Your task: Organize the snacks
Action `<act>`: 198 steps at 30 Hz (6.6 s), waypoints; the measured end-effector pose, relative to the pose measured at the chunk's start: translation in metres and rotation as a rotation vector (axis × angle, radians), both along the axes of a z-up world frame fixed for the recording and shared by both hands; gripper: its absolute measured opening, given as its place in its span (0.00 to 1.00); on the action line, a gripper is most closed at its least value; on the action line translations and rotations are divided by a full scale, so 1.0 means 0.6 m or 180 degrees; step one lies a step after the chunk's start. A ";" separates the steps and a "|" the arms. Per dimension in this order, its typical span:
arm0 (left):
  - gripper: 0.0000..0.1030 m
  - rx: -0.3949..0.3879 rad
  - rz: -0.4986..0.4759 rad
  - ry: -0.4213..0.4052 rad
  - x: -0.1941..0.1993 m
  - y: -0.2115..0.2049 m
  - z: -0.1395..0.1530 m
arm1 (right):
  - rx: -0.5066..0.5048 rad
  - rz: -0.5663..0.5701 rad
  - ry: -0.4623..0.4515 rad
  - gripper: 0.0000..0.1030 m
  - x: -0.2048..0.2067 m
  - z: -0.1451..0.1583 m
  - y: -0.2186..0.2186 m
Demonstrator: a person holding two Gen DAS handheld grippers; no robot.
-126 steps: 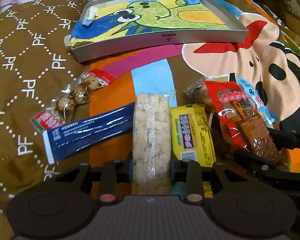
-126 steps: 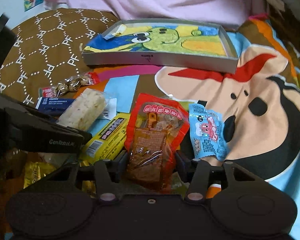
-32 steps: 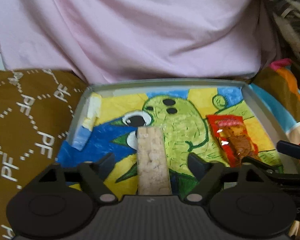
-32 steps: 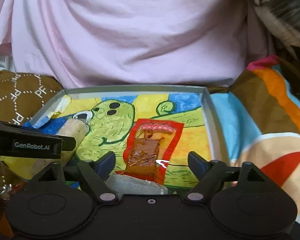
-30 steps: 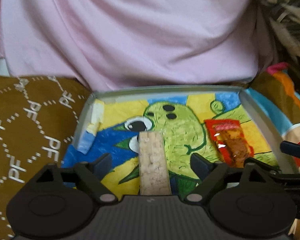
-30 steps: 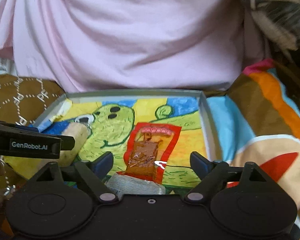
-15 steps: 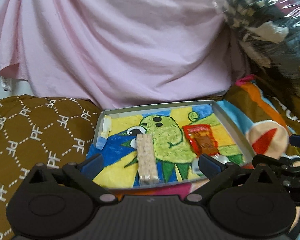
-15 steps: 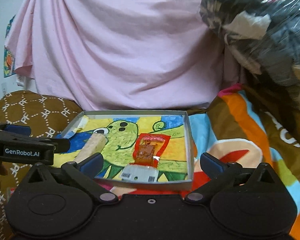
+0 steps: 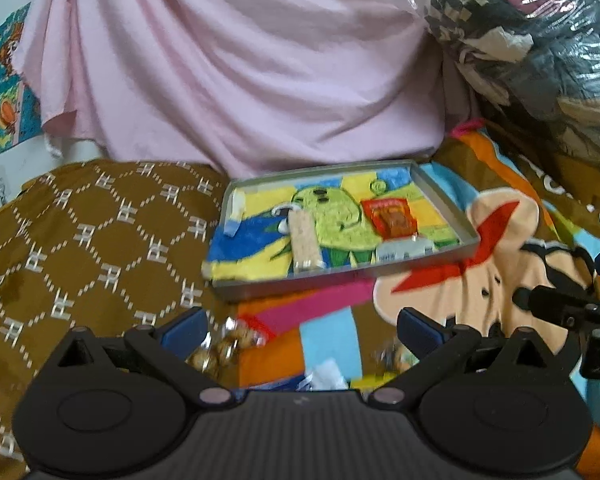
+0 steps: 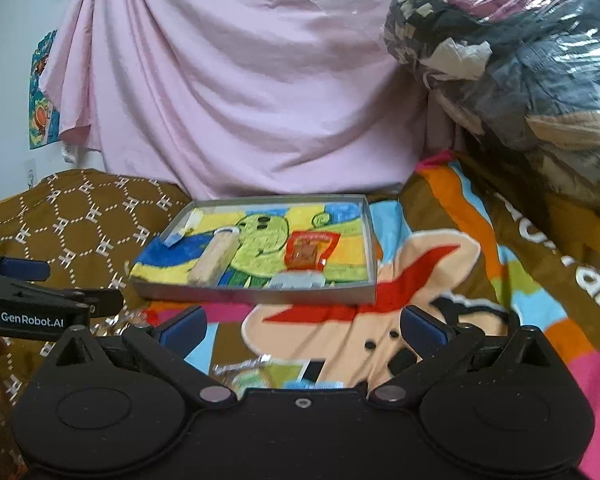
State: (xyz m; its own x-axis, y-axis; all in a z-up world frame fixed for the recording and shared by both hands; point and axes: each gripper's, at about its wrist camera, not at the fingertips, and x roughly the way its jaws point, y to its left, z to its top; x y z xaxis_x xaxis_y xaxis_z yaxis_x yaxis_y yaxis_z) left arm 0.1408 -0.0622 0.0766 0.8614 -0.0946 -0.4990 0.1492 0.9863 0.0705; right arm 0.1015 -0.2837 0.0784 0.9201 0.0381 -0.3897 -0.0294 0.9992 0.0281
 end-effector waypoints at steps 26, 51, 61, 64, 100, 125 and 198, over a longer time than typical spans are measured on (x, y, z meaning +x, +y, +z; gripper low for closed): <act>1.00 0.0202 -0.0729 0.0836 -0.124 -0.010 -0.130 | -0.0374 0.0235 0.0725 0.99 -0.098 -0.101 0.024; 0.44 0.0094 -0.1185 0.1237 -0.108 -0.055 -0.181 | -0.0310 0.1156 0.1092 0.77 0.011 -0.155 0.049; 0.40 -0.0038 -0.1077 0.1279 -0.090 -0.037 -0.183 | -0.0009 0.1167 0.1396 0.70 0.075 -0.186 0.044; 0.41 -0.0061 -0.1069 0.1291 -0.088 -0.035 -0.183 | -0.0007 0.1176 0.1429 0.68 0.080 -0.188 0.045; 0.36 0.0255 -0.1043 0.1372 -0.092 -0.071 -0.178 | -0.0237 0.1178 0.1518 0.53 0.058 -0.183 0.045; 0.59 0.0037 -0.0893 0.1449 -0.046 -0.024 -0.188 | -0.0256 0.1358 0.1466 0.71 0.066 -0.178 0.050; 0.42 -0.0177 -0.0296 0.0327 0.191 -0.062 -0.018 | -0.0294 0.0480 -0.0008 0.48 0.149 -0.031 0.007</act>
